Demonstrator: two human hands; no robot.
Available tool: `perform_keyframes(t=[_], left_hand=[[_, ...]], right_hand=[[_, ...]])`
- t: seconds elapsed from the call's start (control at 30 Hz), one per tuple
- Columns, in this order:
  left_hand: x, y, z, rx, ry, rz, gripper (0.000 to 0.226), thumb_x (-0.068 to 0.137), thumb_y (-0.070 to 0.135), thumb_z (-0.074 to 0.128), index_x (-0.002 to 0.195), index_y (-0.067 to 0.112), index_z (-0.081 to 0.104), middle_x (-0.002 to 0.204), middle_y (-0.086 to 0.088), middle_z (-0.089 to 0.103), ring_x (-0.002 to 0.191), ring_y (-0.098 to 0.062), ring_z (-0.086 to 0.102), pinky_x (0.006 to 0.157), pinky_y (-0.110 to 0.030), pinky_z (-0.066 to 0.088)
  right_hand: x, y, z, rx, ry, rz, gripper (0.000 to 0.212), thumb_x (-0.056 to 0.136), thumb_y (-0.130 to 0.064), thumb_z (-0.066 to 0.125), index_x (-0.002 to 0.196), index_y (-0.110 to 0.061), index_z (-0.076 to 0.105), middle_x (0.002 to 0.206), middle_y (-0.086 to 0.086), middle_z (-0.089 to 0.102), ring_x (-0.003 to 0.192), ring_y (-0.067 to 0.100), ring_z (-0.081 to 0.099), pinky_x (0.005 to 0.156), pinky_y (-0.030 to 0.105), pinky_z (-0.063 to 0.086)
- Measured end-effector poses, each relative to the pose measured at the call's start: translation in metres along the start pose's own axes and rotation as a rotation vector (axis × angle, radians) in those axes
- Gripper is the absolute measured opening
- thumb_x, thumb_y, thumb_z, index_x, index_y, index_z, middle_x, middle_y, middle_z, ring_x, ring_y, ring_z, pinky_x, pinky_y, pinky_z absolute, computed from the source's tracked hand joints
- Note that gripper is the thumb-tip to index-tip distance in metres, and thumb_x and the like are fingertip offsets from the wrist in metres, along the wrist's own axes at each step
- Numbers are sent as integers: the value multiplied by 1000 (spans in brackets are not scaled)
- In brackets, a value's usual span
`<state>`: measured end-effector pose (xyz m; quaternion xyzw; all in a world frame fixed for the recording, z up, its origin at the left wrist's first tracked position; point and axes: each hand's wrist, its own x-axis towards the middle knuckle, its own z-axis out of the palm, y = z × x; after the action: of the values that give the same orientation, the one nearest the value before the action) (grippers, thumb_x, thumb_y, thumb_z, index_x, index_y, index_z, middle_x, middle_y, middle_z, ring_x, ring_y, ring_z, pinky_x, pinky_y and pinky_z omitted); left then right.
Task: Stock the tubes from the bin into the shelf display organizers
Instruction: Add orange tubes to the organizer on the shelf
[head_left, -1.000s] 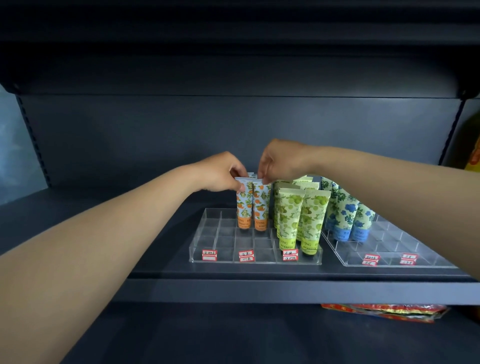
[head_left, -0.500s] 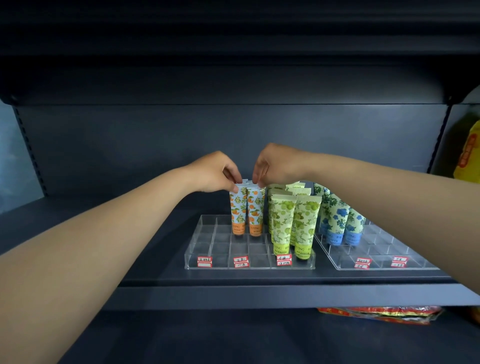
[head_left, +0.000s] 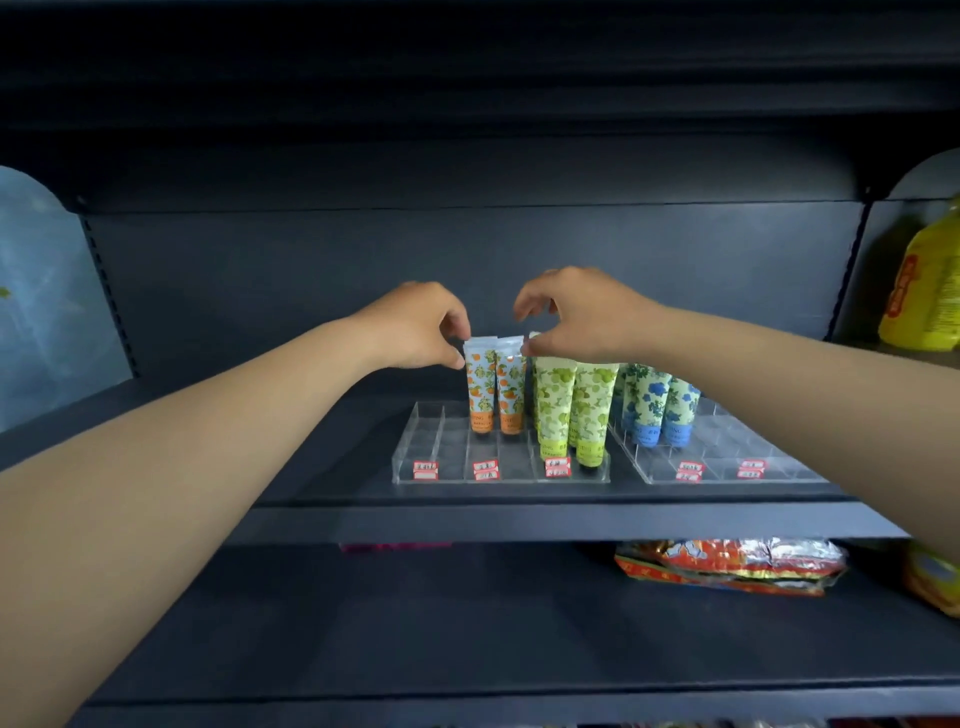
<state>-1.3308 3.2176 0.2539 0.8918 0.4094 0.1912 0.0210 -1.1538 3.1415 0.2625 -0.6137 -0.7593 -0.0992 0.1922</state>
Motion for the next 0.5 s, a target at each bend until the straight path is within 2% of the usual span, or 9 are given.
perform_keyframes(t=[0.13, 0.27, 0.4, 0.5], left_hand=[[-44, 6, 13, -3, 46, 28, 21, 76, 23, 75, 95, 19, 67, 95, 7, 56, 89, -10, 52, 74, -22, 37], [-95, 15, 46, -96, -10, 0, 16, 74, 23, 77, 84, 22, 64, 85, 10, 57, 80, -7, 55, 67, -20, 39], [-143, 16, 102, -229, -164, -91, 14, 73, 23, 78, 79, 23, 65, 74, 12, 61, 69, -2, 57, 62, -16, 43], [-168, 12, 153, -247, -304, -133, 16, 74, 23, 78, 83, 24, 64, 76, 13, 60, 71, -1, 56, 66, -18, 45]], right_hand=[[-45, -13, 19, 38, 123, -67, 32, 79, -26, 71, 109, -18, 64, 108, -2, 57, 93, 8, 42, 77, 16, 28], [-96, -23, 60, 152, 164, -133, 23, 76, -18, 74, 97, -12, 67, 92, -3, 57, 84, 8, 43, 75, 14, 29], [-154, -25, 113, 294, 112, -115, 17, 79, -18, 73, 94, -14, 66, 87, -7, 54, 79, 7, 45, 73, 16, 38], [-192, -24, 157, 368, 21, -56, 19, 79, -17, 73, 96, -14, 67, 92, -8, 57, 84, 6, 48, 78, 15, 39]])
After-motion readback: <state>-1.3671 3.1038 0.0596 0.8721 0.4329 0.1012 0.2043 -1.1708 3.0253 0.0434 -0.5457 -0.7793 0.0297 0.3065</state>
